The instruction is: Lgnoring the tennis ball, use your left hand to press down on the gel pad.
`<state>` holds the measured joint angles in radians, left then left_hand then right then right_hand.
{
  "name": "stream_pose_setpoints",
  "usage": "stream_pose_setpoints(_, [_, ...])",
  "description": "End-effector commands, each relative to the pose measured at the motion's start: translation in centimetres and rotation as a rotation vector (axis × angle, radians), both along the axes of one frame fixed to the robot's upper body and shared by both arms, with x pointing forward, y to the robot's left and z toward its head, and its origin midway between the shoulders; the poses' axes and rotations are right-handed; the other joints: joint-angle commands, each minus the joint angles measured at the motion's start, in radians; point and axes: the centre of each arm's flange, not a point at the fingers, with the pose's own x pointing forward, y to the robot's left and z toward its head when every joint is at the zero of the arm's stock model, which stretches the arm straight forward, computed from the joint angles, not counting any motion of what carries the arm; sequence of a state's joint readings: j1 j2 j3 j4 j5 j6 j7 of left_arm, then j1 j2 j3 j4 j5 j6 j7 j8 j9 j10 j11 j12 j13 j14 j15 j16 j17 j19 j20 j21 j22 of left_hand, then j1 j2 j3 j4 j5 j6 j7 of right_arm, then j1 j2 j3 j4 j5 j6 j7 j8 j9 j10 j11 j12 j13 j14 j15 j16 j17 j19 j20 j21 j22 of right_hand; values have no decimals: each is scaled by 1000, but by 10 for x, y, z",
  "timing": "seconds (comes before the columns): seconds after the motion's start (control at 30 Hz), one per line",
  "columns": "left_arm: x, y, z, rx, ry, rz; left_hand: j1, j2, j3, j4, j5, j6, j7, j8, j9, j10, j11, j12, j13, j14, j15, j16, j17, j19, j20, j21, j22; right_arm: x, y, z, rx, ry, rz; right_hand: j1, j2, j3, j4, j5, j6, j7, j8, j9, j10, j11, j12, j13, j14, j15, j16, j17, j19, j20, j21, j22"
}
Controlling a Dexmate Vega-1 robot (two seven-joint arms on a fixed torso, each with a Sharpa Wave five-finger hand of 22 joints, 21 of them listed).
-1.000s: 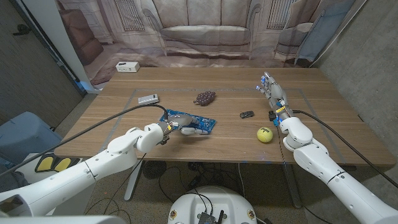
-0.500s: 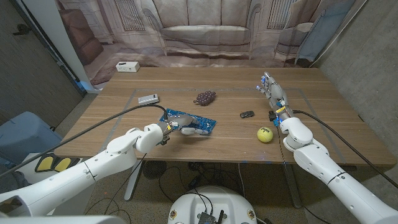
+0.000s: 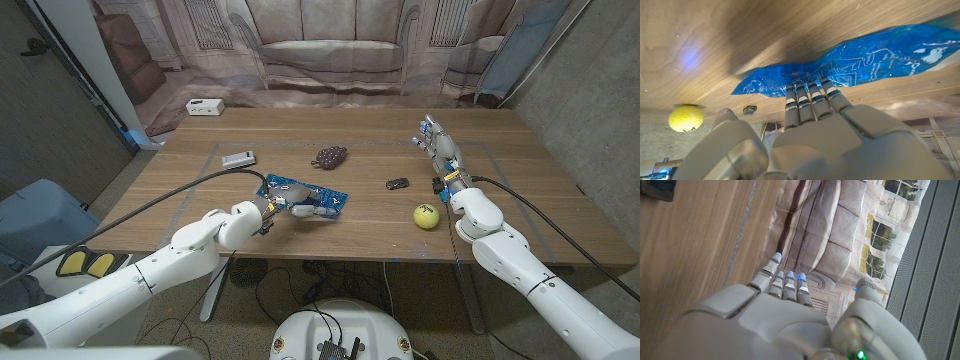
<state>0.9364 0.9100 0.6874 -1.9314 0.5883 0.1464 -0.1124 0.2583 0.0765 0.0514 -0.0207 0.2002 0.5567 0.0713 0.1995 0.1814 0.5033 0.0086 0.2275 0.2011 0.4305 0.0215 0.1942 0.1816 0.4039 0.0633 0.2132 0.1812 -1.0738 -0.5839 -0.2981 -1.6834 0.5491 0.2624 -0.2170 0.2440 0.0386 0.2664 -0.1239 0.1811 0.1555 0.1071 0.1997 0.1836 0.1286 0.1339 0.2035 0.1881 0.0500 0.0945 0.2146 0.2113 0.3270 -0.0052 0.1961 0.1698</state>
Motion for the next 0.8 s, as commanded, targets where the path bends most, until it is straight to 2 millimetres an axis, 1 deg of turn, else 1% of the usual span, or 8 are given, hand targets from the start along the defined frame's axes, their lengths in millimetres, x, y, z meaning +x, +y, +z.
stream_pose_setpoints(0.03, [-6,-1,11,-58,-79,-28,11,-2,4,-3,2,-1,0,-3,3,-2,1,-2,1,-6,1,-5,-1,13,9,-2,1,3,0,-2,-4,6,6,1,6,-1,-5,-1,9,4,-3,4,14,-1,-3,4,7,-1,-1,4,3,7,-2,2])
stream_pose_setpoints(0.17, [-7,0,12,-64,-116,-12,13,0,6,-5,1,-9,-1,-6,3,-11,0,-6,1,-12,1,-7,-1,10,8,-3,1,3,-1,-2,-2,5,4,2,6,-1,-5,-1,8,4,-3,4,14,-2,-3,4,7,-1,-1,4,3,7,-2,2])
stream_pose_setpoints(0.33, [-7,0,13,-64,-136,-6,19,4,9,-8,0,-19,-3,-9,3,-19,-4,-11,1,-35,0,-14,-1,-16,6,-13,2,4,-1,-2,4,8,5,2,7,-1,-5,-1,8,4,-3,4,14,-2,-3,4,7,-1,-1,4,3,7,-2,2])
stream_pose_setpoints(0.67, [-9,3,14,-77,-158,-9,24,8,12,-11,-1,-31,-5,-12,3,-29,-7,-15,2,-45,-2,-14,-1,-33,-1,-19,2,5,0,-2,7,7,8,2,7,-2,-6,-1,9,4,-3,4,14,-2,-3,5,8,0,-1,4,3,7,-2,2])
stream_pose_setpoints(0.8, [-12,3,16,-76,-172,-10,25,10,13,-11,-1,-31,-6,-11,3,-30,-3,-16,2,-46,-2,-14,-1,-38,-2,-20,2,5,1,-2,6,7,7,3,7,-2,-6,-1,9,4,-3,4,14,-2,-3,5,7,0,-1,4,3,7,-2,2])
